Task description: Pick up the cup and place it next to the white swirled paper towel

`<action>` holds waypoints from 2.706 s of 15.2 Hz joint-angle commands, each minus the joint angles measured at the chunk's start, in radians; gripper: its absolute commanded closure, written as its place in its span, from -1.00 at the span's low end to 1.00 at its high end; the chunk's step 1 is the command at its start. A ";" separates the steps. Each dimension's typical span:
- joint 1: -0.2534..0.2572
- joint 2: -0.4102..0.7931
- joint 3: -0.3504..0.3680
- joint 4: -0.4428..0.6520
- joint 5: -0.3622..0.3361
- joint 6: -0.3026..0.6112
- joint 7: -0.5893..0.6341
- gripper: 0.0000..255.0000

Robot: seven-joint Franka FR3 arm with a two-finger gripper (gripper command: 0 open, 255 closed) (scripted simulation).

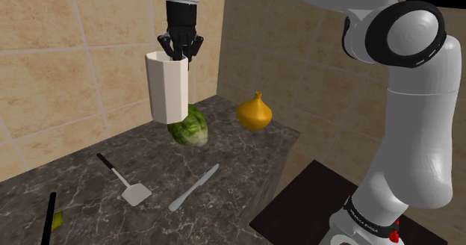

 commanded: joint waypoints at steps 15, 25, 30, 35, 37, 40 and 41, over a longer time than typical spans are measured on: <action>0.009 -0.046 0.031 0.116 0.003 -0.161 0.025 1.00; -0.034 -0.508 0.040 -0.448 0.182 -0.028 0.041 1.00; -0.009 -0.691 0.038 -0.616 0.251 -0.028 0.056 1.00; 0.029 -0.857 0.040 -0.744 0.313 -0.055 0.085 1.00; 0.047 -0.919 0.043 -0.786 0.337 -0.072 0.100 1.00; 0.075 -1.008 0.050 -0.838 0.372 -0.102 0.129 1.00; 0.085 -1.036 0.053 -0.853 0.384 -0.113 0.139 1.00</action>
